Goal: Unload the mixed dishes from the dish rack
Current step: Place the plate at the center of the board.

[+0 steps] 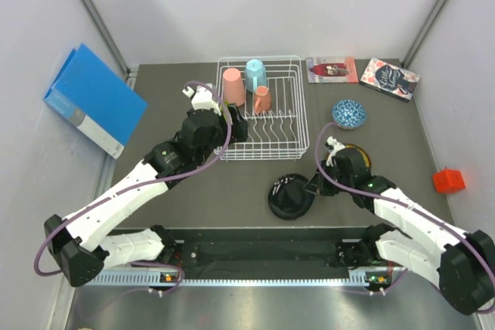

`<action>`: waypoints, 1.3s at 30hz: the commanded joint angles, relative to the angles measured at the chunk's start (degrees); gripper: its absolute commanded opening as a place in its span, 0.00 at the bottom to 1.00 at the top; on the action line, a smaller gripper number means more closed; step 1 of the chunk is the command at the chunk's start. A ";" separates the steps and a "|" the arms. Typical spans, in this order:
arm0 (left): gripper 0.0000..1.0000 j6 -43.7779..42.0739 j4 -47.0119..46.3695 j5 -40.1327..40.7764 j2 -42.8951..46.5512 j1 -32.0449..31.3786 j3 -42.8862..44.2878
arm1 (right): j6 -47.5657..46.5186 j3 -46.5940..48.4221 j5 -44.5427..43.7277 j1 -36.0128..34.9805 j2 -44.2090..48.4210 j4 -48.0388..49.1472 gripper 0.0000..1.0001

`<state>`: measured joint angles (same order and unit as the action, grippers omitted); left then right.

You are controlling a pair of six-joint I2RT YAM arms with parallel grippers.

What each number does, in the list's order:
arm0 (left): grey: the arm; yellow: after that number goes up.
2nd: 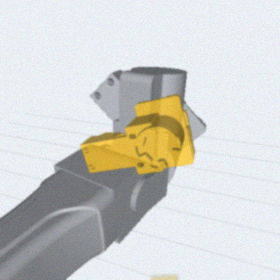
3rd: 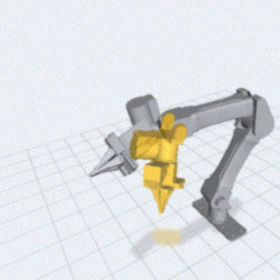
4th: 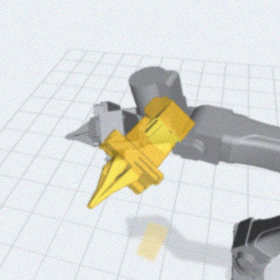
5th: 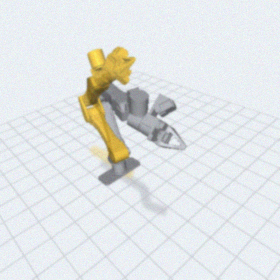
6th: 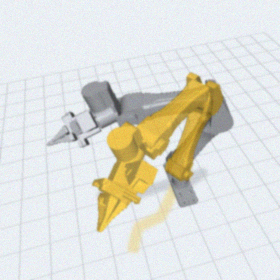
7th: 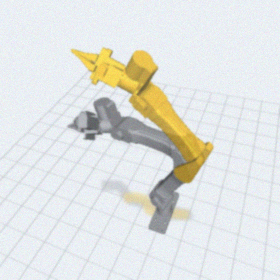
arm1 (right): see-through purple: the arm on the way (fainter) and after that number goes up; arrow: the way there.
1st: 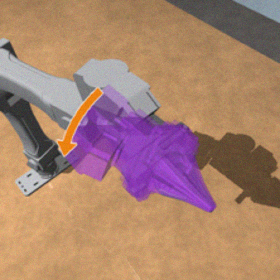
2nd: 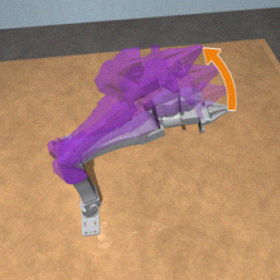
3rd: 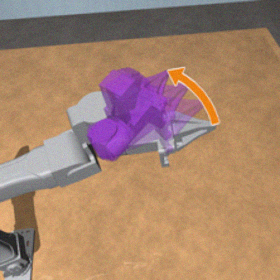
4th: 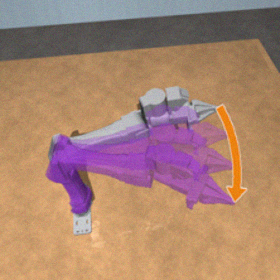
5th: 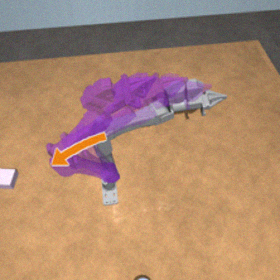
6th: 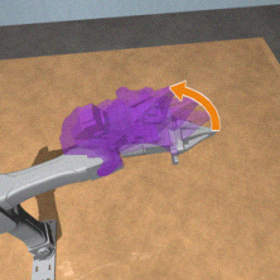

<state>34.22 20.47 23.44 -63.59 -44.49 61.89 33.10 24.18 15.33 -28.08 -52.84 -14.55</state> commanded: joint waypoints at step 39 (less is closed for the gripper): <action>0.85 -8.72 8.69 21.19 -10.83 0.19 6.04 | -2.78 15.72 -23.51 -5.06 11.00 -8.85 0.68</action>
<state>29.10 24.97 35.05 -69.19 -44.49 61.63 31.46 39.88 -6.48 -32.23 -44.91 -26.98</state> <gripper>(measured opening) 0.874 0.684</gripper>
